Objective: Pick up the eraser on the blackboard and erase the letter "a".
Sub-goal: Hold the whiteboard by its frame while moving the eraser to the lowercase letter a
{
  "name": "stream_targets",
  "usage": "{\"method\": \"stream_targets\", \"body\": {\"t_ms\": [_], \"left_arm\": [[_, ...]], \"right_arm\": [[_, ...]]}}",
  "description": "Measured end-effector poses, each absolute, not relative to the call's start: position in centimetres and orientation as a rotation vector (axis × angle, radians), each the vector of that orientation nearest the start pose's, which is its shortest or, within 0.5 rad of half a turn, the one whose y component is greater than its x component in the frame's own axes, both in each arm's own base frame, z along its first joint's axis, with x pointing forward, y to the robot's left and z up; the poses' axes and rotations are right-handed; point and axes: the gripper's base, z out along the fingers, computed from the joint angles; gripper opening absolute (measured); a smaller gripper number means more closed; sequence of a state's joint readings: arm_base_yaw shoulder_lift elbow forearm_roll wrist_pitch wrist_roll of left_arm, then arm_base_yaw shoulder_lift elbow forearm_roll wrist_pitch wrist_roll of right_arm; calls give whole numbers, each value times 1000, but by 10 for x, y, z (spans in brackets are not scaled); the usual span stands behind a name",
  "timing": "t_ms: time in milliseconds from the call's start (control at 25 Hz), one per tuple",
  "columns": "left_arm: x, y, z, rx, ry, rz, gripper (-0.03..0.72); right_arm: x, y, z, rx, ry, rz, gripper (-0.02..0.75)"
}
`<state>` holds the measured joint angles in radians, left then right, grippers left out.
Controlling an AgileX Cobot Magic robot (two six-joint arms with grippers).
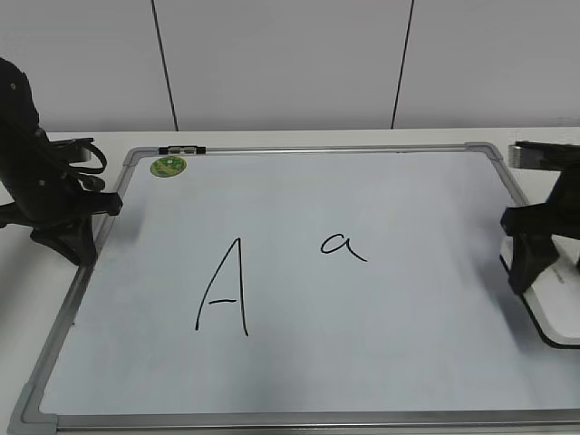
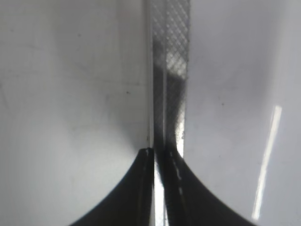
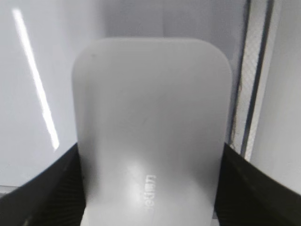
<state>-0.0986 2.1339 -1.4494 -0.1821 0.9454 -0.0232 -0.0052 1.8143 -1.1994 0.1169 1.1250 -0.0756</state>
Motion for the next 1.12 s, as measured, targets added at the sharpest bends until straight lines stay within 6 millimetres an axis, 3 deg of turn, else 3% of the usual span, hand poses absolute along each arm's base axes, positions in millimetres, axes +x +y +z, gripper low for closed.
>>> {"method": "stream_targets", "body": {"t_ms": [200,520,680,1120], "left_arm": [[403,-53,128,-46,3114,-235,43],[403,-53,128,-47,3115,-237,43],[403,-53,128,-47,3116,-237,45],[402,-53,128,-44,3119,-237,49]], "right_arm": [[347,45,184,-199,3257,183,521],[391,104,180,-378,3166,136,520],[405,123,177,-416,3134,132,520],[416,155,151,-506,3150,124,520]]}}
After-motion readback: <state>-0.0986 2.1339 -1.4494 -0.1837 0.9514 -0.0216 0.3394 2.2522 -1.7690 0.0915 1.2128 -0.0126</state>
